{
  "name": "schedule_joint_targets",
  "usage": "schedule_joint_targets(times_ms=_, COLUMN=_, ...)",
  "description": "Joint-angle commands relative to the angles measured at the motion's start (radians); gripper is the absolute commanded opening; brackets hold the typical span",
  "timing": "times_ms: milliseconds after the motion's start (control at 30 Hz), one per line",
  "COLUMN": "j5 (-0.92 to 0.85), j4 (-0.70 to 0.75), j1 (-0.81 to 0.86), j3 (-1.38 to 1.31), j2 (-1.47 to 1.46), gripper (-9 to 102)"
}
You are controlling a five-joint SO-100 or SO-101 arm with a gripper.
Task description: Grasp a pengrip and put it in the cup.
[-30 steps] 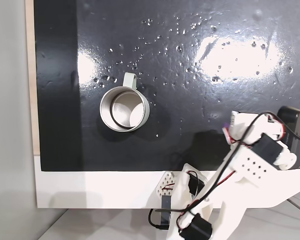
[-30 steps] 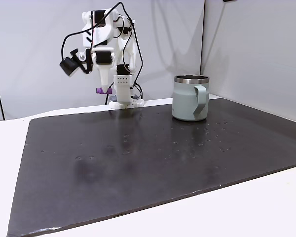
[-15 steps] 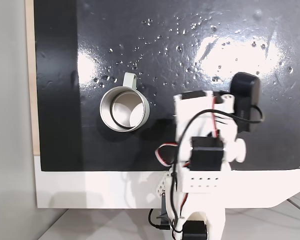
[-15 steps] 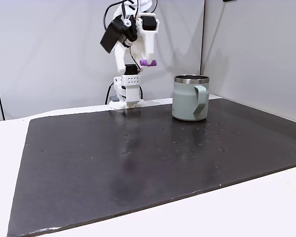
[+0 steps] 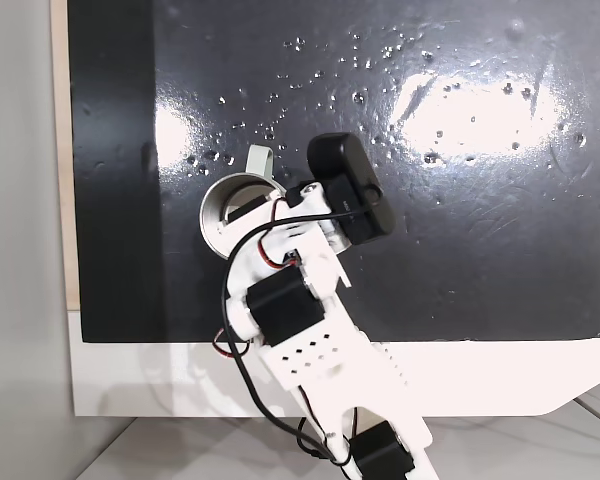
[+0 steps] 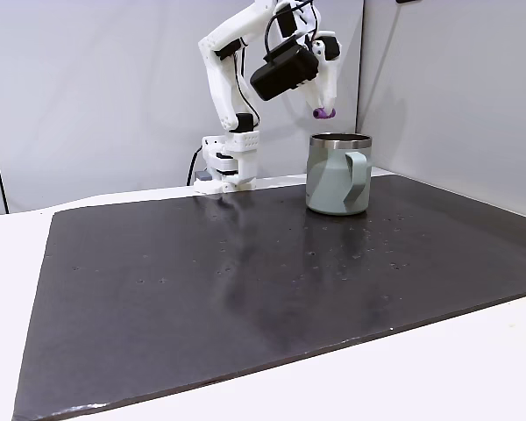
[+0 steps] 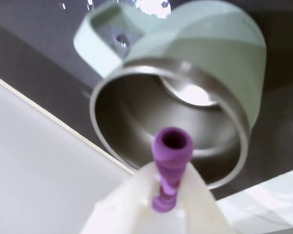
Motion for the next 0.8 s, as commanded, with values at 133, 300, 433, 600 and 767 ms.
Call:
schedule_joint_targets(times_ms=133, j5=-0.005, j4=-0.018, j1=-0.044, j3=-0.064, j2=-0.002, gripper=0)
schedule_joint_targets(times_ms=300, j5=-0.003, j4=-0.011, j1=-0.028, j3=-0.063, j2=0.011, gripper=25)
schedule_joint_targets(times_ms=433, j5=0.009, j4=-0.008, j1=-0.009, j3=-0.063, j2=0.015, gripper=27)
schedule_joint_targets(times_ms=600, j5=0.006, j4=-0.003, j1=-0.006, j3=-0.063, j2=0.017, gripper=27)
schedule_joint_targets(times_ms=767, j5=0.005, j4=-0.003, j1=-0.006, j3=-0.063, j2=0.018, gripper=27)
